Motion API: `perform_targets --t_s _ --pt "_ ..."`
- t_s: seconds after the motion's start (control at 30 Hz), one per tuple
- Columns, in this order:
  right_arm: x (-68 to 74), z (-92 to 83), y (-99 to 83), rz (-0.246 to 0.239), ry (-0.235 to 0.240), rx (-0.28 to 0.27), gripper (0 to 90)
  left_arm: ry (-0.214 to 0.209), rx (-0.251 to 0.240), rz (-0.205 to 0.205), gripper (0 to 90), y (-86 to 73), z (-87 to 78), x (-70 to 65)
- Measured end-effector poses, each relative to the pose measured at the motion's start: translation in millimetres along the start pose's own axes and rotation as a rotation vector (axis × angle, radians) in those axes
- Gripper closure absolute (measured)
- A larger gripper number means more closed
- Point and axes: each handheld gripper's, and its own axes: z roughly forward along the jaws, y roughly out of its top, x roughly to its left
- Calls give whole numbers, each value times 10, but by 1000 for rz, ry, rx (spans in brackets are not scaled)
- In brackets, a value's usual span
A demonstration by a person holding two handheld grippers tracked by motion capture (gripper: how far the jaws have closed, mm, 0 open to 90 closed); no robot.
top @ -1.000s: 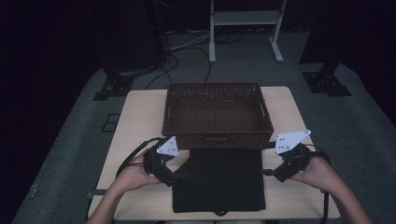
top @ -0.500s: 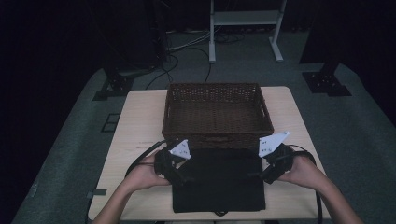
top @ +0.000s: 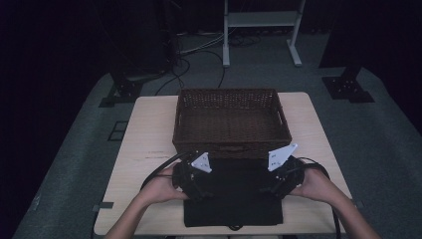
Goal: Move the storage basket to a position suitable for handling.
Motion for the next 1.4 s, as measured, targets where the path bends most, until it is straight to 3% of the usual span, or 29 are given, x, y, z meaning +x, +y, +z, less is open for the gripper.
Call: perform_targets --t_s 0.7,0.87,0.93,1.2,1.4 --pt "27 332 -64 6 60 65 145 -62 63 58 71 74 362 -47" --pt "37 406 -79 5 72 86 145 -75 73 48 71 78 437 -39" --pt "34 442 -92 5 79 97 147 -100 85 48 71 84 491 -26" --pt "28 548 -142 19 95 121 139 -114 115 44 70 95 599 8" --pt "33 618 -148 34 95 153 129 -131 141 10 28 92 671 48"
